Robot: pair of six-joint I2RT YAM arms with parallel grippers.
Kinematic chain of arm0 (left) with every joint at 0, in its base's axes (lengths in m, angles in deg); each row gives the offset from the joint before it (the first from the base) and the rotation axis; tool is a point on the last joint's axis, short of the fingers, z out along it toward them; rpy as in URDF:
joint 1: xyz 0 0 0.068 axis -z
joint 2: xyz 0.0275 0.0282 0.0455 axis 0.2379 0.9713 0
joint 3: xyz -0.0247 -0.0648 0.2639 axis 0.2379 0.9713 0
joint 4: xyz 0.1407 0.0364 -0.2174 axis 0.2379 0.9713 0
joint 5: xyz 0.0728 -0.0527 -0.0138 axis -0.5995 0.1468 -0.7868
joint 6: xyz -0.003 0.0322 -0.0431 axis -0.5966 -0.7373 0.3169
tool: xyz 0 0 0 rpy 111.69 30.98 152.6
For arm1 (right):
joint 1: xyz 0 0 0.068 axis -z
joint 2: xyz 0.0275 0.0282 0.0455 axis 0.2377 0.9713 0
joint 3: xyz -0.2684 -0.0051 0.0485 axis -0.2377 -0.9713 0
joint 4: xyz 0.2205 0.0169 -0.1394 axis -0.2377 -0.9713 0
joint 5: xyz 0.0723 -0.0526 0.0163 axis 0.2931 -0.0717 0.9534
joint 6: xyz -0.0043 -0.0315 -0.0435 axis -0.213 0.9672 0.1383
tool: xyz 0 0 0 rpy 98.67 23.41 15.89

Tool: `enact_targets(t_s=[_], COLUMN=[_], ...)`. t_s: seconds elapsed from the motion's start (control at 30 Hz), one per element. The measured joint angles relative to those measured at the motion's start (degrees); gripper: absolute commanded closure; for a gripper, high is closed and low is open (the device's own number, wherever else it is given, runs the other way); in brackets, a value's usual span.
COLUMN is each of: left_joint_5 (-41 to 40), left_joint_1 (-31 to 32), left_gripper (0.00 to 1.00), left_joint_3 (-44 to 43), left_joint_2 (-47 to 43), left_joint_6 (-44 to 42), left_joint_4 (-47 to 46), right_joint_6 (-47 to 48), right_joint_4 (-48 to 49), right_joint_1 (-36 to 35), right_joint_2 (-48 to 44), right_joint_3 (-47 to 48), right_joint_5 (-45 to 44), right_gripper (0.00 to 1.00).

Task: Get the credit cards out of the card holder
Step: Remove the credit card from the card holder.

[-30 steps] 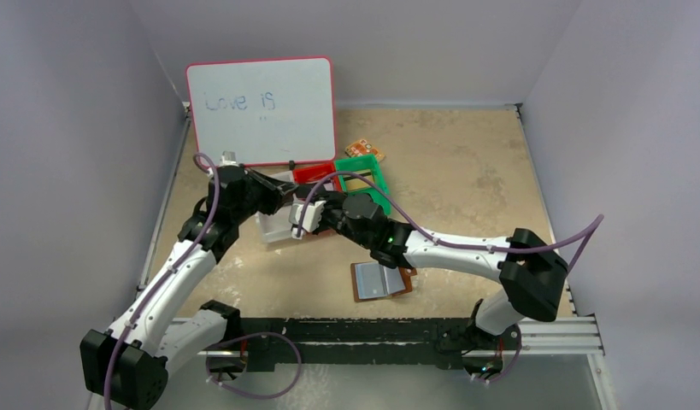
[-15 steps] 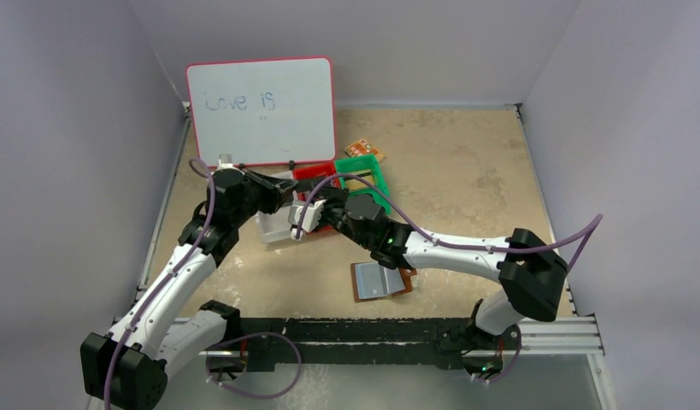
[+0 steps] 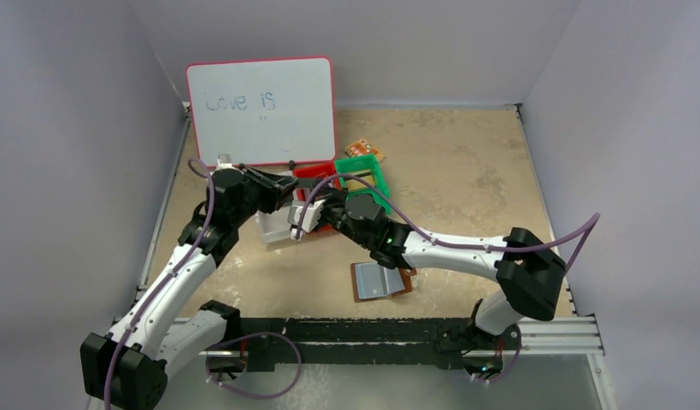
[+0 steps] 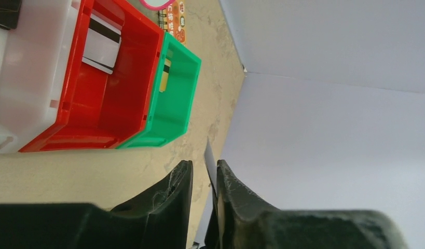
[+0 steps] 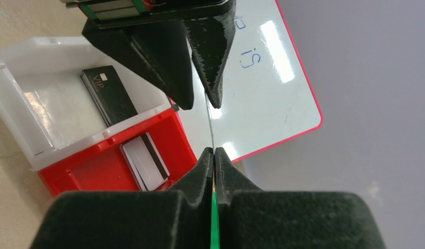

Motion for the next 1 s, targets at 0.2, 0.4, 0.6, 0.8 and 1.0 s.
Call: enact_targets(t_s=[0.2, 0.4, 0.6, 0.8, 1.0], left_joint_5=[-0.63, -6.88, -21.42, -30.18, -23.61], left_joint_1=[0.0, 0.07, -1.49, -7.63, -18.4], left_gripper=[0.44, 0.33, 0.31, 0.3, 0.3], left_joint_3=[-1.22, -7.67, -18.78, -20.2, -15.69], left_joint_2=[0.0, -0.55, -0.09, 3.76, 8.72], left_joint_6=[-2.03, -7.74, -16.57, -22.58, -23.98], left_joint_4=[3.3, 13.09, 26.16, 31.76, 29.42], right_joint_6=[-2.62, -6.78, -8.02, -7.72, -6.6], right_joint_4=[1.18, 2.1, 2.1, 1.07, -1.79], right_joint_1=[0.37, 1.42, 2.1, 2.16, 2.16], right_joint_2=[0.0, -0.02, 2.01, 11.02, 18.69], right_joint_3=[0.0, 0.0, 1.79, 8.22, 14.36], right_joint_5=[1.44, 4.48, 6.19, 7.93, 9.33], right_gripper=[1.0, 1.0, 1.0, 1.0, 1.0])
